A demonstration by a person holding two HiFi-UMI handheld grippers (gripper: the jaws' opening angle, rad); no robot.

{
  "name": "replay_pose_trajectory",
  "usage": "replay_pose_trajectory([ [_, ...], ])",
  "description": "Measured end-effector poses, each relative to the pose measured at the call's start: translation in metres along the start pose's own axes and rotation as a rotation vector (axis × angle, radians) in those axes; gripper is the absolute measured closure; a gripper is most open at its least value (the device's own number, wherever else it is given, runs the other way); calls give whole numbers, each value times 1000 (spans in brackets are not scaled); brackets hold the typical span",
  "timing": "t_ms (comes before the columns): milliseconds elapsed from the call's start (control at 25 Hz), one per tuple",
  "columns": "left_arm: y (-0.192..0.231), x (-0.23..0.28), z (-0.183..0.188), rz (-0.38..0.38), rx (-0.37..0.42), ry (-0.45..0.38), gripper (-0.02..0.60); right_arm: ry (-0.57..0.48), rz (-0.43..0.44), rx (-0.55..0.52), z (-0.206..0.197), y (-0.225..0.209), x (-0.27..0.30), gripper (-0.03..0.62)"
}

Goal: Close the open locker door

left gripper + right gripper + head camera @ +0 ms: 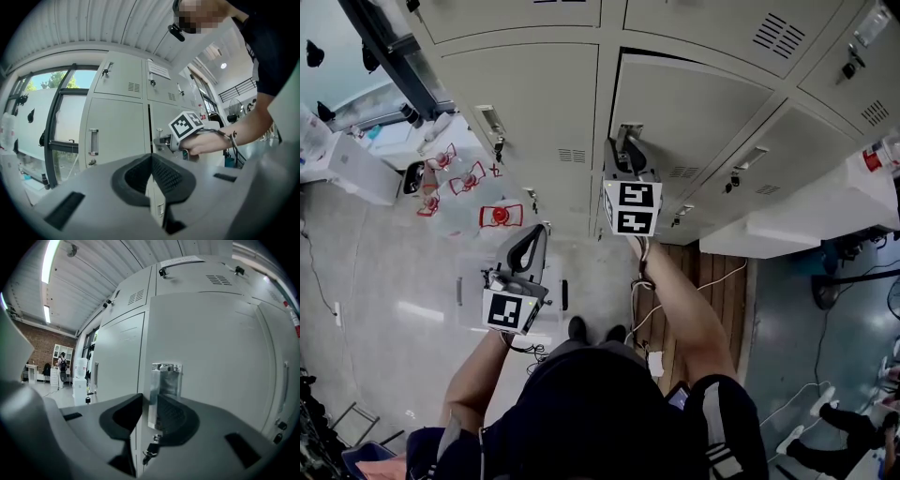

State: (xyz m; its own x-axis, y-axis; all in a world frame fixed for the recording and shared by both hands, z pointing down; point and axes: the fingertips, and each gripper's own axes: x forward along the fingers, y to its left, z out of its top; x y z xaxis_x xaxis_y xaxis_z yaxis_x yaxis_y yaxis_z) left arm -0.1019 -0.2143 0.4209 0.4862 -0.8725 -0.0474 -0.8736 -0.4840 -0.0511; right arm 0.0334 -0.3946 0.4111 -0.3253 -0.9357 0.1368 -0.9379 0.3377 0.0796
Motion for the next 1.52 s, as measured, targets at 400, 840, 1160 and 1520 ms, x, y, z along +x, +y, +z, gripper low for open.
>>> replay_pose_trajectory([
  [400, 7, -3, -3, 17, 11, 15, 578, 1, -17, -6, 2, -4, 12, 496],
  [840, 11, -4, -4, 24, 26, 19, 578, -3, -20, 0, 3, -7, 21, 497],
  [1160, 12, -1, -5, 24, 28, 23, 578, 1, -14, 17, 3, -10, 25, 499],
  [1520, 13, 2, -7, 23, 32, 26, 578, -8, 6, 41, 3, -11, 28, 503],
])
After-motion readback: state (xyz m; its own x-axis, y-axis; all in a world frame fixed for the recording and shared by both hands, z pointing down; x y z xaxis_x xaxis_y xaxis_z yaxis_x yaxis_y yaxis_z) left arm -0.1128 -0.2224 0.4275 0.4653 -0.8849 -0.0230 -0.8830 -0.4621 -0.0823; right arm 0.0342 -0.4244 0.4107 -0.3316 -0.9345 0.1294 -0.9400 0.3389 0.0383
